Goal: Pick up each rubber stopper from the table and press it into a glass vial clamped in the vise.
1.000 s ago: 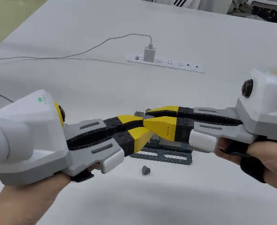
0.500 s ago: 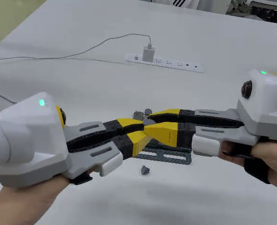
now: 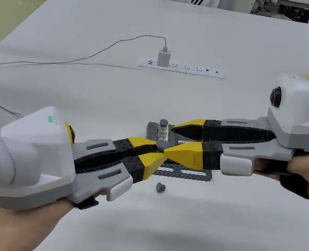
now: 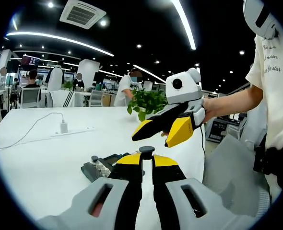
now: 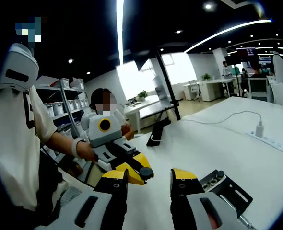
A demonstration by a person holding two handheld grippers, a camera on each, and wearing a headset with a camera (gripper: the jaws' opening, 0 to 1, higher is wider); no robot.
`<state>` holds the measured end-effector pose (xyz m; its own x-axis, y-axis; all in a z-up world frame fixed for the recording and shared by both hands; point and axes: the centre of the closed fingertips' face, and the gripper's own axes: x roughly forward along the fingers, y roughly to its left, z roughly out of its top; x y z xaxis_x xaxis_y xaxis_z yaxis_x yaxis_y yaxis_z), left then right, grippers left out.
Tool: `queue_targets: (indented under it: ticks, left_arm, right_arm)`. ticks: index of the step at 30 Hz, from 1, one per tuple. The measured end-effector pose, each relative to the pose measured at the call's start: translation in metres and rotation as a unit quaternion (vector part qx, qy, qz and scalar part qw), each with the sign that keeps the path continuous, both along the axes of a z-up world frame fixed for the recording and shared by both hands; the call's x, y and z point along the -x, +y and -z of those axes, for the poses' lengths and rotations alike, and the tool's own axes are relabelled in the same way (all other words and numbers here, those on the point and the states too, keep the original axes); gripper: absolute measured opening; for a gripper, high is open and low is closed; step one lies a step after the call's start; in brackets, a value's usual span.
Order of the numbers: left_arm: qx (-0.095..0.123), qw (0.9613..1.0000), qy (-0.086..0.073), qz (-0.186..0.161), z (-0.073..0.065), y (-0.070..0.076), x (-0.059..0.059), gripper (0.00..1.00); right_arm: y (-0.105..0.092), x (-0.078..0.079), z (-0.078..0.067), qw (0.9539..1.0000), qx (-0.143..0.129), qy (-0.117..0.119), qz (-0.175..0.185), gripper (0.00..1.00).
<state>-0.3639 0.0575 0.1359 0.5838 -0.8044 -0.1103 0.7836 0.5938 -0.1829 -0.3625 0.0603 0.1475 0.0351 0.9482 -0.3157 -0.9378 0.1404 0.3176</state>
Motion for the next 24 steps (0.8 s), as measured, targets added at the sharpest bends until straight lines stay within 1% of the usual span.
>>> queue_targets:
  ticks: [3,4,5,7,9,10,12,13,14,15,16,17,18,19,20,21,22,23,24]
  left_arm:
    - [-0.021,0.9997,-0.003,0.013,0.005,-0.003,0.004,0.03]
    - [-0.033,0.9992,-0.006,0.021,0.008,-0.005,0.005,0.03]
    - [-0.041,0.9988,-0.009,0.026,0.009,-0.006,0.007,0.03]
    - [-0.060,0.9973,-0.011,0.041,0.014,-0.009,0.010,0.03]
    - [-0.086,0.9944,-0.017,0.059,0.019,-0.012,0.014,0.03]
    - [-0.092,0.9934,-0.018,0.066,0.021,-0.013,0.016,0.03]
    - [-0.116,0.9895,-0.023,0.082,0.027,-0.016,0.019,0.03]
    - [-0.122,0.9883,-0.024,0.088,0.028,-0.017,0.020,0.03]
    - [-0.134,0.9858,-0.027,0.097,0.031,-0.019,0.022,0.03]
    - [-0.139,0.9846,-0.027,0.102,0.033,-0.020,0.024,0.03]
    - [-0.151,0.9820,-0.028,0.111,0.036,-0.022,0.025,0.03]
    - [-0.157,0.9804,-0.029,0.116,0.038,-0.023,0.026,0.03]
    - [-0.156,0.9803,-0.027,0.118,0.039,-0.025,0.027,0.03]
    - [-0.165,0.9779,-0.027,0.125,0.042,-0.026,0.028,0.03]
    - [-0.173,0.9760,-0.029,0.130,0.044,-0.027,0.028,0.03]
    - [-0.184,0.9728,-0.028,0.139,0.048,-0.028,0.030,0.03]
    - [-0.188,0.9715,-0.030,0.141,0.049,-0.029,0.030,0.03]
    - [-0.192,0.9699,-0.029,0.146,0.051,-0.030,0.031,0.03]
    - [-0.207,0.9655,-0.030,0.155,0.055,-0.030,0.033,0.03]
  right_arm:
    - [-0.004,0.002,0.005,0.9997,0.020,-0.012,-0.012,0.31]
    - [-0.004,0.005,0.006,0.9994,0.026,-0.014,-0.019,0.30]
    - [-0.006,0.006,0.008,0.9991,0.032,-0.016,-0.024,0.30]
    - [-0.009,0.010,0.012,0.9978,0.049,-0.022,-0.038,0.30]
    - [-0.012,0.014,0.015,0.9960,0.065,-0.029,-0.054,0.30]
    - [-0.014,0.016,0.017,0.9949,0.074,-0.031,-0.061,0.29]
    - [-0.016,0.021,0.020,0.9924,0.091,-0.035,-0.075,0.29]
    - [-0.018,0.021,0.022,0.9910,0.099,-0.039,-0.081,0.29]
    - [-0.021,0.019,0.024,0.9899,0.105,-0.043,-0.084,0.29]
    - [-0.022,0.019,0.025,0.9890,0.110,-0.045,-0.088,0.28]
    - [-0.023,0.020,0.027,0.9872,0.118,-0.050,-0.095,0.28]
    - [-0.024,0.022,0.029,0.9853,0.126,-0.053,-0.101,0.27]
    - [-0.024,0.023,0.030,0.9842,0.132,-0.056,-0.105,0.27]
    - [-0.024,0.026,0.033,0.9817,0.140,-0.060,-0.114,0.27]
    - [-0.024,0.028,0.034,0.9806,0.144,-0.062,-0.118,0.26]
    - [-0.025,0.031,0.037,0.9782,0.152,-0.066,-0.125,0.26]
    - [-0.025,0.033,0.039,0.9766,0.158,-0.067,-0.130,0.25]
    - [-0.025,0.034,0.041,0.9759,0.161,-0.067,-0.131,0.25]
    - [-0.026,0.037,0.044,0.9736,0.169,-0.068,-0.138,0.25]
